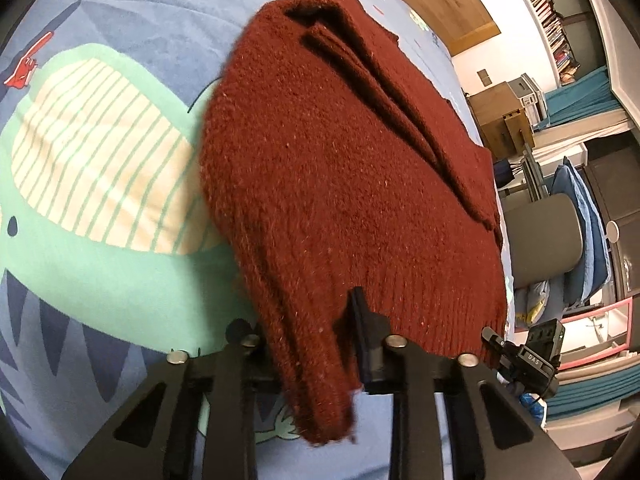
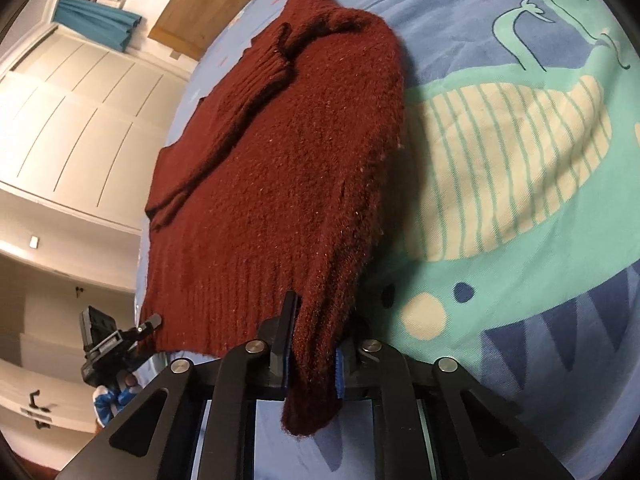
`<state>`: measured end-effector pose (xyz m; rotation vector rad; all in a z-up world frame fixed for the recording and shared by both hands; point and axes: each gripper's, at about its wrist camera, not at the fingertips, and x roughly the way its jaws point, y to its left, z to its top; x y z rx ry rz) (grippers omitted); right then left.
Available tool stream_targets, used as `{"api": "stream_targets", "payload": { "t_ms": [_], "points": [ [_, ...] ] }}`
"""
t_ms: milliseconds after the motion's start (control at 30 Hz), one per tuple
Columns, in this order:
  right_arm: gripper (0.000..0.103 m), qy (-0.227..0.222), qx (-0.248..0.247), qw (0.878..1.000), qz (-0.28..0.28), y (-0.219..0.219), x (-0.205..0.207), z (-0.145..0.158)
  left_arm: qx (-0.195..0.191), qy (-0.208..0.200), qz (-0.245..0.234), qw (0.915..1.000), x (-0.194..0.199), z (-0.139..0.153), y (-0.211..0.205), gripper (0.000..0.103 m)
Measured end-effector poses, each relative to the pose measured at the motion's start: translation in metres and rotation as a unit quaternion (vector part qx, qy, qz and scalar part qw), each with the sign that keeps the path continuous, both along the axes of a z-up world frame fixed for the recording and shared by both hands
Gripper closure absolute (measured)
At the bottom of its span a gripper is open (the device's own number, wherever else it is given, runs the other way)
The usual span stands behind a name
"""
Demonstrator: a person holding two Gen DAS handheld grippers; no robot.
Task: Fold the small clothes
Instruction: 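Lift the hem with both grippers and fold it over toward the collar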
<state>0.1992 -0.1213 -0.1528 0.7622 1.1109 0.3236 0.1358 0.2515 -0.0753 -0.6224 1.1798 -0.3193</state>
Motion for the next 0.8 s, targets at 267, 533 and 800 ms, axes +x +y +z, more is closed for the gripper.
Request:
{"api": "stream_targets", "payload": {
  "t_ms": [267,533,800],
  "points": [
    [0.093,-0.033,0.006,0.999,0.001,0.003,0.007,0.02,0.004,-0.016,0.002,0.9999,0.008,0.018,-0.01,0.094],
    [0.093,-0.106,0.0,0.994,-0.004,-0.005,0.044,0.081,-0.015,-0.087,-0.005,0.9961,0.046,0.076,-0.008,0.094],
    [0.093,-0.16,-0.005,0.987,-0.029,-0.016,0.127,0.131,0.011,-0.151,-0.005,0.9884,0.122,0.126,-0.008,0.094]
  ]
}}
